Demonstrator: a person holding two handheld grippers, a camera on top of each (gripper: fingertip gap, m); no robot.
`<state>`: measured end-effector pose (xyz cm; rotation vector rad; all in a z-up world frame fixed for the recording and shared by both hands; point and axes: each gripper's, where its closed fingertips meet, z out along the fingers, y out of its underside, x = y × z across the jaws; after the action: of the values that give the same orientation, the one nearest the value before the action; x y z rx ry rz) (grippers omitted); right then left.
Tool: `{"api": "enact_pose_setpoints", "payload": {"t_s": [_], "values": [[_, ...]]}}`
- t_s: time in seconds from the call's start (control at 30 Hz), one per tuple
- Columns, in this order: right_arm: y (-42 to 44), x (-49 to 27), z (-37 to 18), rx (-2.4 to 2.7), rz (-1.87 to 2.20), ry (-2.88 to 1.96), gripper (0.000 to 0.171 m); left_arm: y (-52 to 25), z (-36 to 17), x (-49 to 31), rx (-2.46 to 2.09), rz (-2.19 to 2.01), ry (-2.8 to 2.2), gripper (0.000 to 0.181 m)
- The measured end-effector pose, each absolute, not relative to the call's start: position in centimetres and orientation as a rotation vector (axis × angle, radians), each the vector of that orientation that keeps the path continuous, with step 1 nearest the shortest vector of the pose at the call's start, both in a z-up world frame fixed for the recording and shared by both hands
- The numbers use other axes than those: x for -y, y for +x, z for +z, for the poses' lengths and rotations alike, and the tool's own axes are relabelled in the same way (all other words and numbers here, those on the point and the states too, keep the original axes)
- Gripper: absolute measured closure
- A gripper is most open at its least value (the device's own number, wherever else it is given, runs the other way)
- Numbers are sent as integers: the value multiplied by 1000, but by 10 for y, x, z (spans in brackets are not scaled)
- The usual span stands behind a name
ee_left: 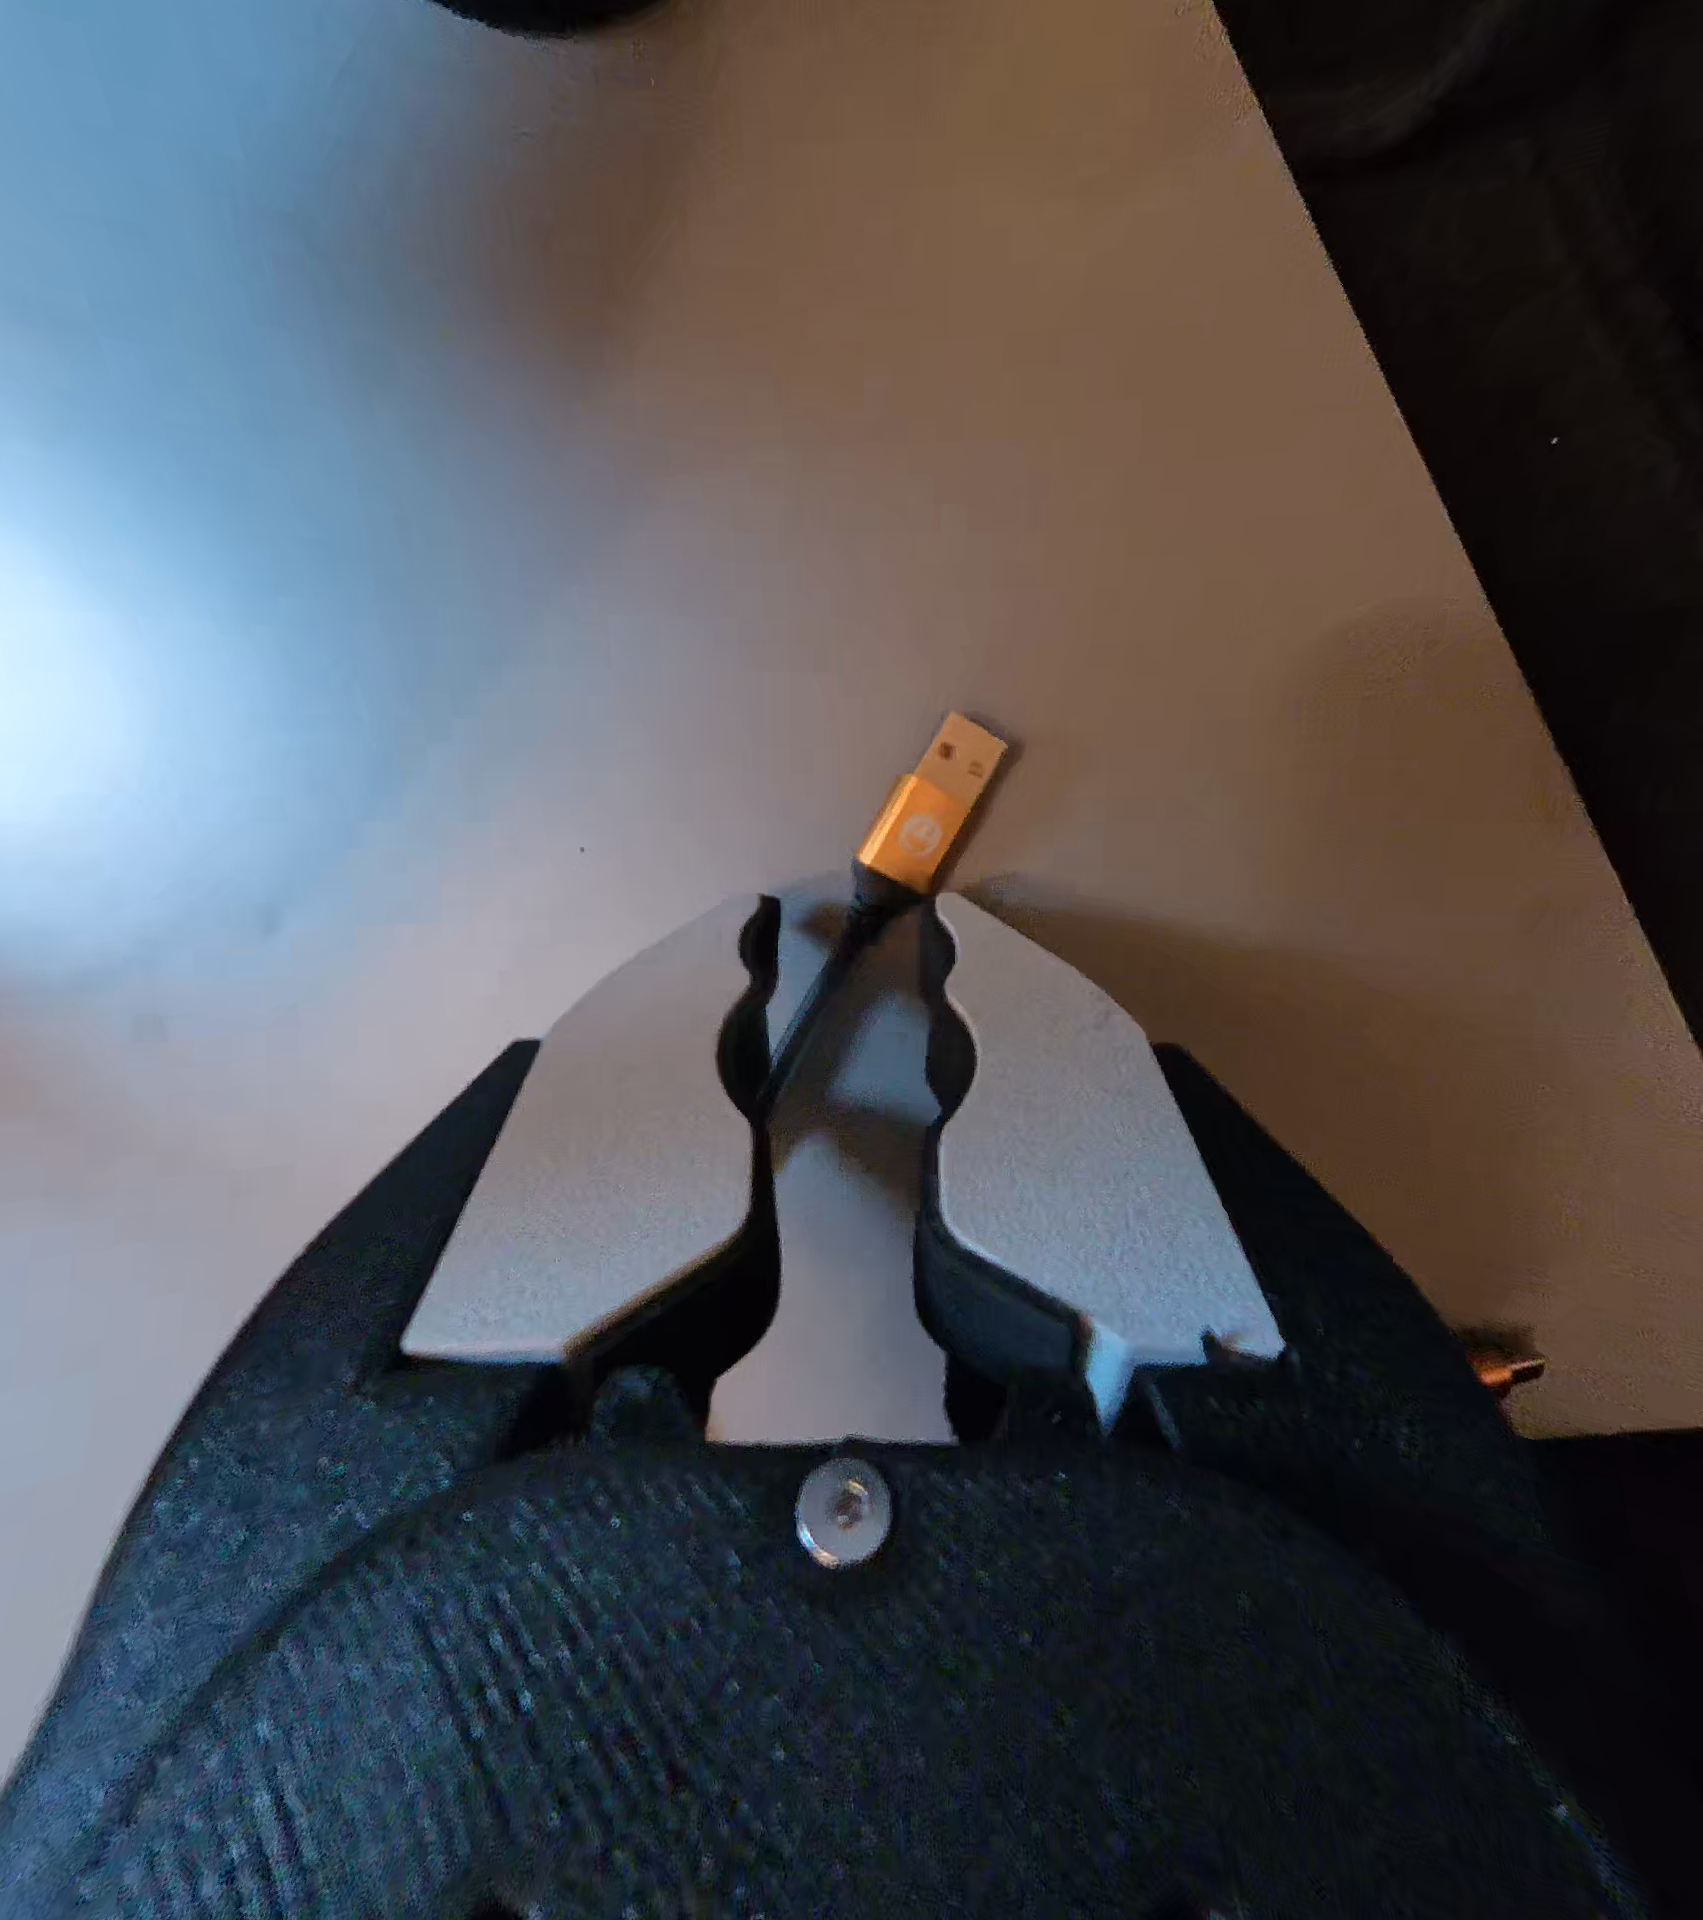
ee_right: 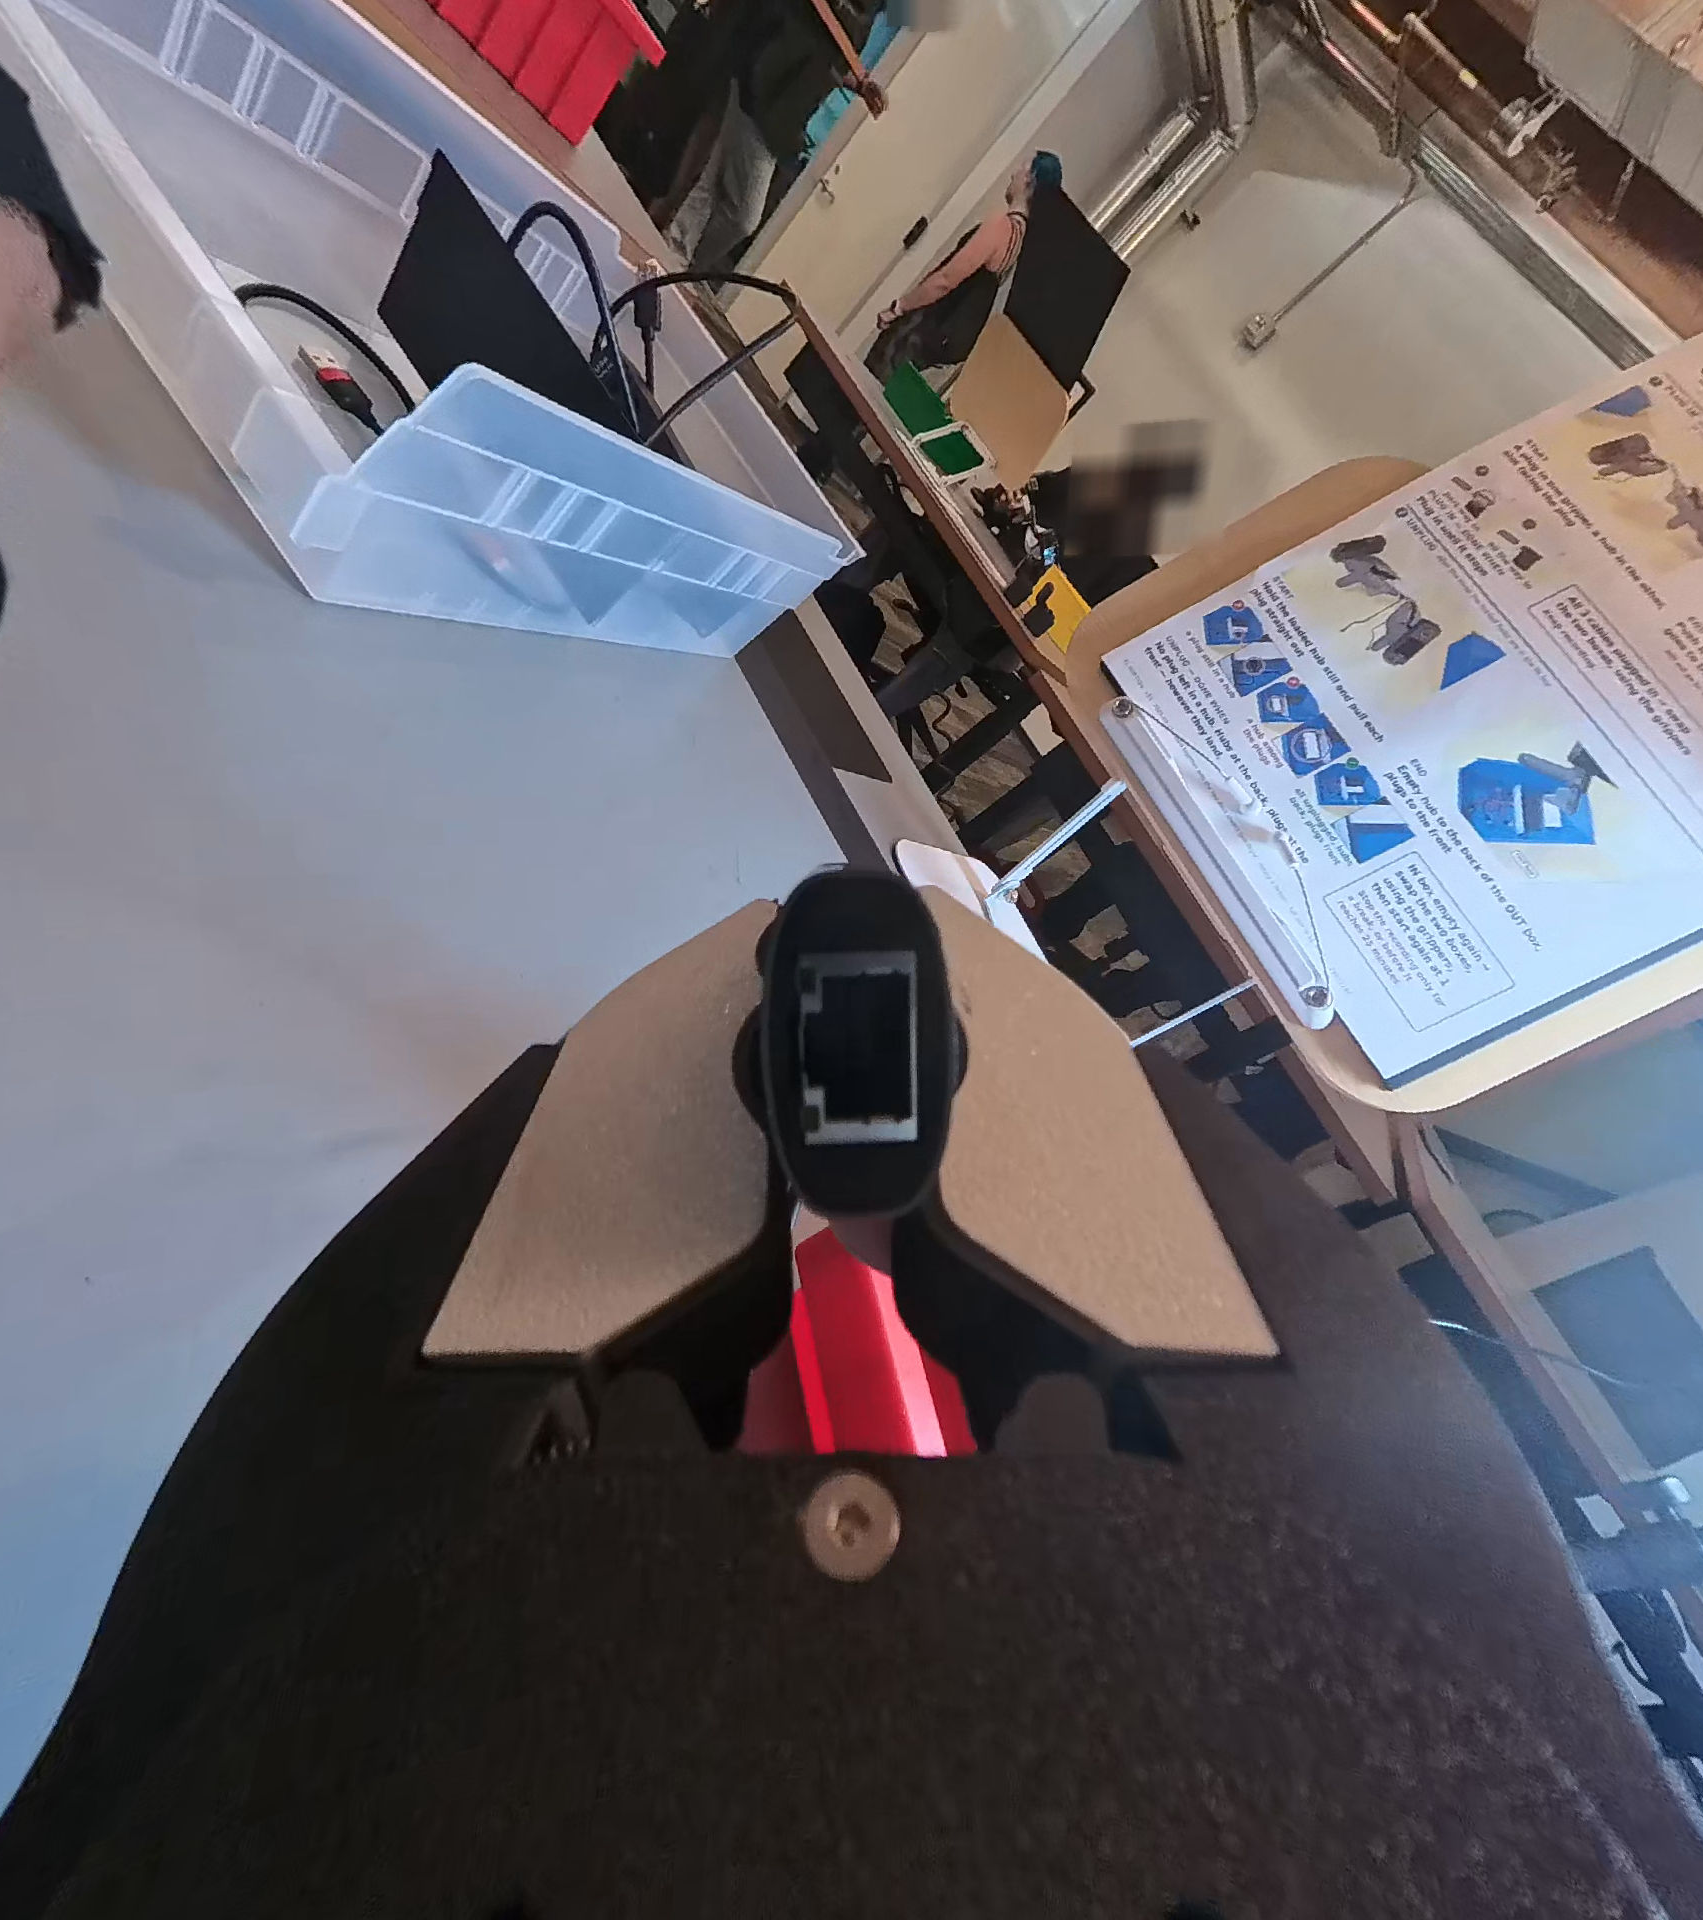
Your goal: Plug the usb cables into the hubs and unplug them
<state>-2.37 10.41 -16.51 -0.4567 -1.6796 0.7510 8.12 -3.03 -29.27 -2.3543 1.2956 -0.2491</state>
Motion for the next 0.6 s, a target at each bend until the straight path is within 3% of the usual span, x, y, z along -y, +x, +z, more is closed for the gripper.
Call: {"api": "enact_pose_setpoints", "payload": {"t_s": [0.1, 0.33, 0.6], "values": [[-23, -105, -165, 1681, 762, -459, 153, 71, -294, 23, -1267, -149, -2385, 174], [-14, -101, -146, 1610, 912, -446, 153, 3, -234, -3, -772, 118, -2298, 175], [-14, -97, -145, 1595, 925, -435, 153, -21, -141, -5, -430, 66, -1909, 175]]}}
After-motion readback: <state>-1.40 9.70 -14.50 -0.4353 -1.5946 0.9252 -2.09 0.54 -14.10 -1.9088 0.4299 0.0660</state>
